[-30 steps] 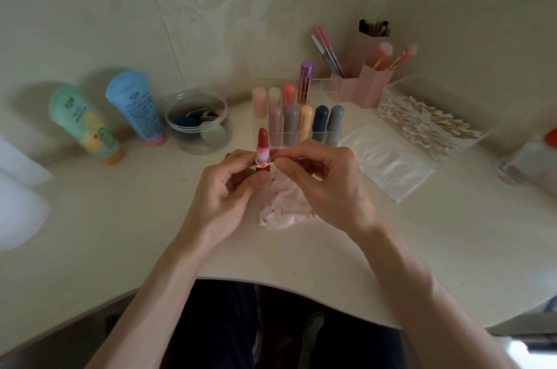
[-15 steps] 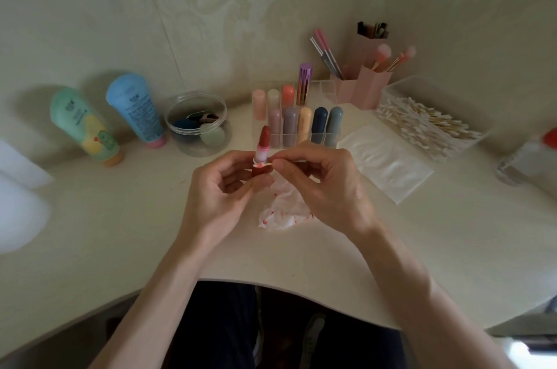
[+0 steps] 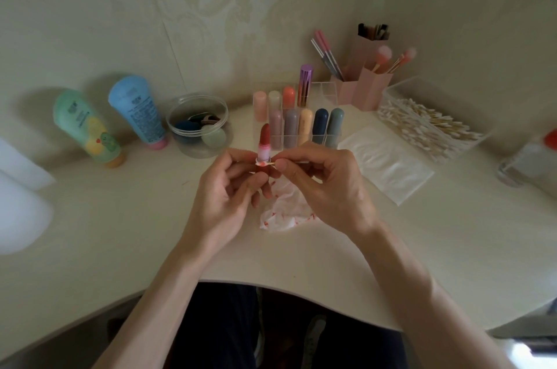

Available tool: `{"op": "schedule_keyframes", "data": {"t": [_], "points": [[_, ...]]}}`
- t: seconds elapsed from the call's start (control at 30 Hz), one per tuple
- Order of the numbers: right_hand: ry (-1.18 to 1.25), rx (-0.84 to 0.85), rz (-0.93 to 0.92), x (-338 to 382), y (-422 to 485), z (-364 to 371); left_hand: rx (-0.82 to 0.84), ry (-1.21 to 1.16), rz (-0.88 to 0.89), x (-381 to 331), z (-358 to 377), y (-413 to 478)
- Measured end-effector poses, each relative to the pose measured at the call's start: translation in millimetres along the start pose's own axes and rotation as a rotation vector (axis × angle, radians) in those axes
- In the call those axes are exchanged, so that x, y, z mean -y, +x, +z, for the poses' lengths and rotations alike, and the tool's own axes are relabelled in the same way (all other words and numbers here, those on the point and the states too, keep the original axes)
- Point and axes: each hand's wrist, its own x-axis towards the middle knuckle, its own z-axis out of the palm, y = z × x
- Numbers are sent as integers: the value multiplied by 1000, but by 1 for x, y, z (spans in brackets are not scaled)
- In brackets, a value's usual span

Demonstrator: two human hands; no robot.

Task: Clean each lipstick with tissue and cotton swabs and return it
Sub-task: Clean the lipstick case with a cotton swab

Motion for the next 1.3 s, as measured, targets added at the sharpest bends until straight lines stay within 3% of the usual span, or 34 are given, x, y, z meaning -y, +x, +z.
{"op": "schedule_keyframes", "data": {"t": [0.23, 0.4, 0.8, 1.1, 1.3], "points": [[-13, -25, 15, -2, 0, 0, 40, 9, -47, 1, -2, 1], [-21, 26, 20, 0, -1, 1, -68, 52, -65, 1, -3, 2], [-5, 1, 39, -1, 0, 0, 100, 163, -25, -3, -2, 0], [-28, 11, 6, 0, 1, 0, -51, 46, -1, -2, -2, 1], [-30, 0, 8, -1, 0, 0, -23, 58, -3, -3, -2, 0]]}}
